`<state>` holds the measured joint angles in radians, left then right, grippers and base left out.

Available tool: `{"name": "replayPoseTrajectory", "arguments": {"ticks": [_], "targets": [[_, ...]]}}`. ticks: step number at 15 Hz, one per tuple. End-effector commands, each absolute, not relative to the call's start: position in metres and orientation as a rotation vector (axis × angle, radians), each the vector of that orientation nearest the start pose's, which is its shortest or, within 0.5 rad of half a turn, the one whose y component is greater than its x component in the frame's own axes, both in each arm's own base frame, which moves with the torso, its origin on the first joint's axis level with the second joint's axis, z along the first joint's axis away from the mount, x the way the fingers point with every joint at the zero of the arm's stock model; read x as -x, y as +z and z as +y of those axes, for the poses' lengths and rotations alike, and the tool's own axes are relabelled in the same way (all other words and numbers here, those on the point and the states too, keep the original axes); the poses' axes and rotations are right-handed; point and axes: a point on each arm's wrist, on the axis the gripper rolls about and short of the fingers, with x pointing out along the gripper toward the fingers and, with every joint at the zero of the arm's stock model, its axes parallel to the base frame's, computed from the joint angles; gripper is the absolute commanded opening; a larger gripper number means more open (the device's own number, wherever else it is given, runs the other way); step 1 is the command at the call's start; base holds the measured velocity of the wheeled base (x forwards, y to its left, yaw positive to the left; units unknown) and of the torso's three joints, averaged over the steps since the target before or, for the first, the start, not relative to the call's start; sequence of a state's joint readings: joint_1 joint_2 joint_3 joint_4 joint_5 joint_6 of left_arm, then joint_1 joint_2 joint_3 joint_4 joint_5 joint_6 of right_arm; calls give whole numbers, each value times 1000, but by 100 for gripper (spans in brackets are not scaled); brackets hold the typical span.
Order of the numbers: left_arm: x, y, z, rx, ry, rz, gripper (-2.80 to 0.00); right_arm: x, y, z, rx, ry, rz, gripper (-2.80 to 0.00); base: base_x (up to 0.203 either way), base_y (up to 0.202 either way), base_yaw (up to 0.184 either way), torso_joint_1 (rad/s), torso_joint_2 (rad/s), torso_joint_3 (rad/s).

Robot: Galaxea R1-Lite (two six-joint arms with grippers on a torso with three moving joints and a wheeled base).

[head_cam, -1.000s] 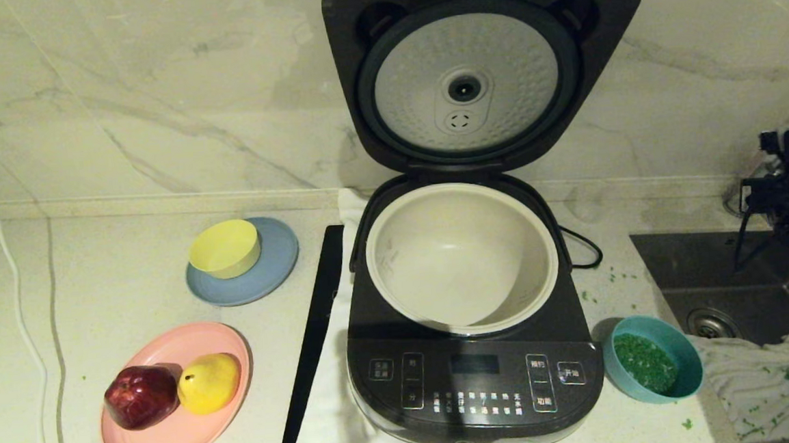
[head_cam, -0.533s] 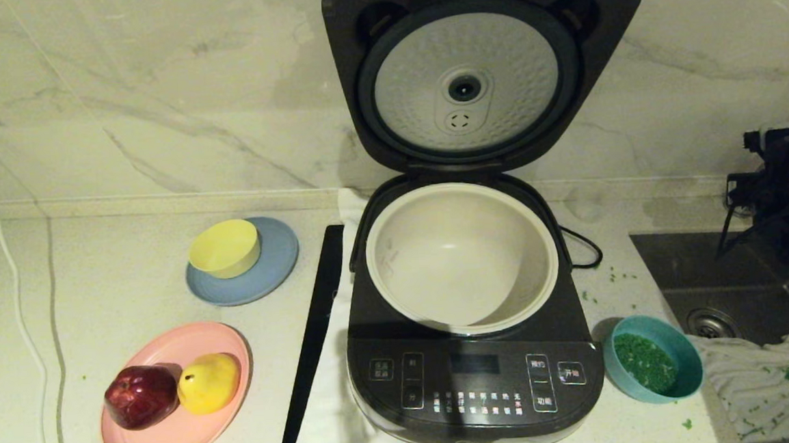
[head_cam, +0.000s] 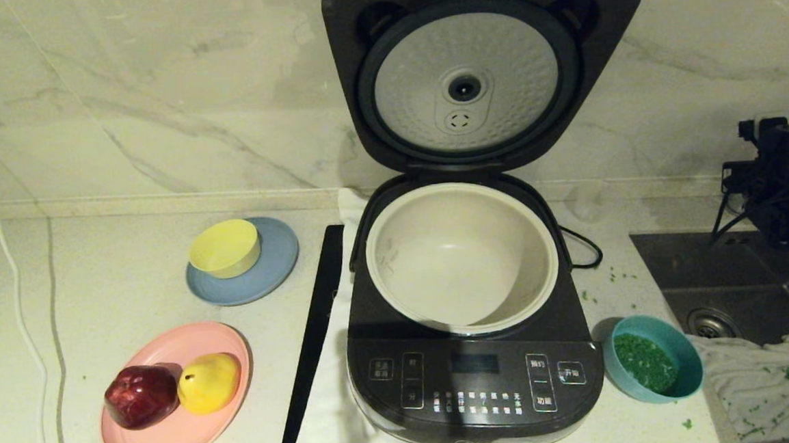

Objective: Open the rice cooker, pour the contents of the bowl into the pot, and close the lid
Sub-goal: Turn on the tap

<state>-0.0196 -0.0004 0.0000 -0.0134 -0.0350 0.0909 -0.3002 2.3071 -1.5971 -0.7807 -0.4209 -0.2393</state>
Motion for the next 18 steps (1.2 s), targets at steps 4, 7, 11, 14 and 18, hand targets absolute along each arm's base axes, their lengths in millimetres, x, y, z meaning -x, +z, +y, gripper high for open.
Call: {"name": "replayPoseTrajectory", "arguments": {"ticks": [4,7,11,14,18], "targets": [[22,75,0,-92,-55,-10,-280,-467,168,-160,226,-738,28,-280,0,0,0,0,0,0],[22,75,0,-92,-55,-10,-280,-467,167,-162,227,-741,33,-280,0,0,0,0,0,0],[22,75,0,-92,-55,-10,-280,-463,167,-163,226,-743,52,-280,0,0,0,0,0,0],[22,75,0,-91,-55,-10,-280,-454,164,-160,219,-739,85,-280,0,0,0,0,0,0],[22,75,0,-91,-55,-10,-280,-445,158,-157,212,-754,121,-280,0,0,0,0,0,0]]}}
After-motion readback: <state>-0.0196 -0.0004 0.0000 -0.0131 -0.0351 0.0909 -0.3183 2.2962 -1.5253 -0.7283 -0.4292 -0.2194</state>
